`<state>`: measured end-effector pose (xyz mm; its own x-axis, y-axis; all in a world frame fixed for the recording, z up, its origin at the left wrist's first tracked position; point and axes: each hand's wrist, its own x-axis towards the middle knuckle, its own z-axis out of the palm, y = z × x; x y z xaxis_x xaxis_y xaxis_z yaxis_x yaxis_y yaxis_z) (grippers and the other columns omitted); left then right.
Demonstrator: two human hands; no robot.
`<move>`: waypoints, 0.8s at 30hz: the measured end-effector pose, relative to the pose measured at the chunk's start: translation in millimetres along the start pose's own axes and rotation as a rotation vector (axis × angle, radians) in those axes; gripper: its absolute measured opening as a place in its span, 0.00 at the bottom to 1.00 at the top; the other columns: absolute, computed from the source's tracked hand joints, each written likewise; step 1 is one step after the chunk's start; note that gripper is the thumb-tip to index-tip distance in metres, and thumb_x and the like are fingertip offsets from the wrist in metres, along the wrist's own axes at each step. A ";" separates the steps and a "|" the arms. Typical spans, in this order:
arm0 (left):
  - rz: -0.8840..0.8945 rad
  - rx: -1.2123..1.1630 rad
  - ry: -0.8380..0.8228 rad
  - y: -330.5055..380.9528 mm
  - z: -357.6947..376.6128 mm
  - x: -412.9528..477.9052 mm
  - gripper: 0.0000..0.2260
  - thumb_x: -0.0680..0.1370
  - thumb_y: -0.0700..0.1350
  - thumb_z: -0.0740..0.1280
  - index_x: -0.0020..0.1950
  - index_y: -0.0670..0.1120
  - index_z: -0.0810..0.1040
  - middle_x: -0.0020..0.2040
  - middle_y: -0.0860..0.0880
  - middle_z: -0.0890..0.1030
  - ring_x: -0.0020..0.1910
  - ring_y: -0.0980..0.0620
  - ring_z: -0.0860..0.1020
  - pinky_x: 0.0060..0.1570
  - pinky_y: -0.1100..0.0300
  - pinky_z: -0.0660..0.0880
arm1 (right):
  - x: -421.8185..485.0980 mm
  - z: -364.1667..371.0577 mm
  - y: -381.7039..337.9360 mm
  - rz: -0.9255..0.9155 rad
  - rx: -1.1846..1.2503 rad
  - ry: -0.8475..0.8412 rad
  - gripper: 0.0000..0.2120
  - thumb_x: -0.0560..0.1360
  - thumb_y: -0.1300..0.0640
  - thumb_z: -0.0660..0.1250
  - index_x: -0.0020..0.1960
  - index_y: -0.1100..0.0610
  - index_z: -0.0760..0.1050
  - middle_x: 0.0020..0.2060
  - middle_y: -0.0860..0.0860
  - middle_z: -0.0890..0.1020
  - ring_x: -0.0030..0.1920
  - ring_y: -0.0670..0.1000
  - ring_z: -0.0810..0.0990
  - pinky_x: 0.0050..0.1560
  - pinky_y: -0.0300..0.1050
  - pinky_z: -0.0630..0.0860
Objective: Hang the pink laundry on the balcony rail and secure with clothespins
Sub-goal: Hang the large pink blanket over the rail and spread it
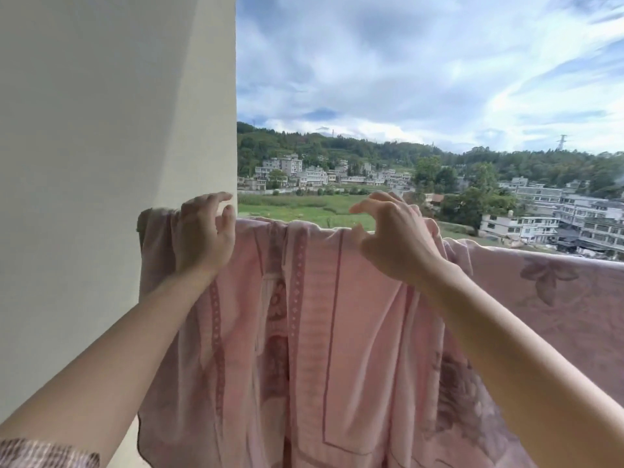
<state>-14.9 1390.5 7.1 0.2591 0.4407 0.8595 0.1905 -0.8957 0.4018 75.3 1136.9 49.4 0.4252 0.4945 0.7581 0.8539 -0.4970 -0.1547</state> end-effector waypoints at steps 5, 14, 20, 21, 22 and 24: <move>0.217 -0.038 -0.280 -1.6 12.5 -19.0 0.18 0.77 0.50 0.58 0.65 0.50 0.75 0.64 0.49 0.77 0.67 0.48 0.70 0.68 0.50 0.63 | 8.0 37.3 -14.3 -0.108 -0.074 -0.066 0.08 0.75 0.58 0.65 0.43 0.59 0.82 0.42 0.51 0.81 0.44 0.53 0.79 0.46 0.48 0.76; -0.038 -0.120 0.000 8.1 14.2 -8.2 0.14 0.76 0.35 0.60 0.51 0.47 0.83 0.52 0.43 0.83 0.58 0.42 0.77 0.60 0.51 0.72 | -24.0 -5.4 27.3 -0.133 -0.087 0.141 0.09 0.75 0.54 0.67 0.48 0.56 0.84 0.45 0.48 0.85 0.50 0.51 0.78 0.57 0.54 0.71; 0.263 -0.405 -0.154 123.0 28.5 -38.1 0.12 0.77 0.38 0.61 0.58 0.45 0.79 0.59 0.47 0.80 0.56 0.53 0.75 0.56 0.57 0.72 | -49.6 -47.5 91.0 0.049 -0.122 0.293 0.13 0.74 0.55 0.62 0.54 0.58 0.80 0.51 0.50 0.83 0.55 0.53 0.77 0.57 0.47 0.65; 0.306 -0.412 -0.196 138.8 30.6 -41.5 0.12 0.77 0.41 0.61 0.58 0.46 0.79 0.60 0.48 0.79 0.57 0.53 0.76 0.56 0.59 0.72 | -57.5 -56.8 105.2 0.079 -0.166 0.240 0.14 0.75 0.53 0.62 0.54 0.57 0.80 0.51 0.50 0.82 0.55 0.53 0.77 0.57 0.47 0.64; 0.334 -0.409 -0.237 152.6 33.4 -44.6 0.12 0.77 0.43 0.60 0.58 0.47 0.79 0.61 0.48 0.79 0.59 0.52 0.75 0.58 0.58 0.71 | -65.9 -64.5 116.8 0.093 -0.211 0.171 0.14 0.76 0.49 0.63 0.55 0.56 0.80 0.51 0.49 0.82 0.55 0.52 0.78 0.58 0.47 0.66; 0.360 -0.395 -0.307 178.7 39.4 -50.7 0.14 0.77 0.45 0.58 0.58 0.47 0.79 0.61 0.49 0.79 0.63 0.51 0.74 0.63 0.53 0.70 | -79.9 -76.2 134.3 0.088 -0.210 0.081 0.16 0.76 0.45 0.65 0.55 0.54 0.81 0.49 0.47 0.84 0.52 0.51 0.80 0.56 0.49 0.73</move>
<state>43.3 1210.4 23.0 0.5143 0.0504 0.8561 -0.3097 -0.9200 0.2402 133.1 976.3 16.4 0.4623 0.3886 0.7970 0.7299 -0.6771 -0.0933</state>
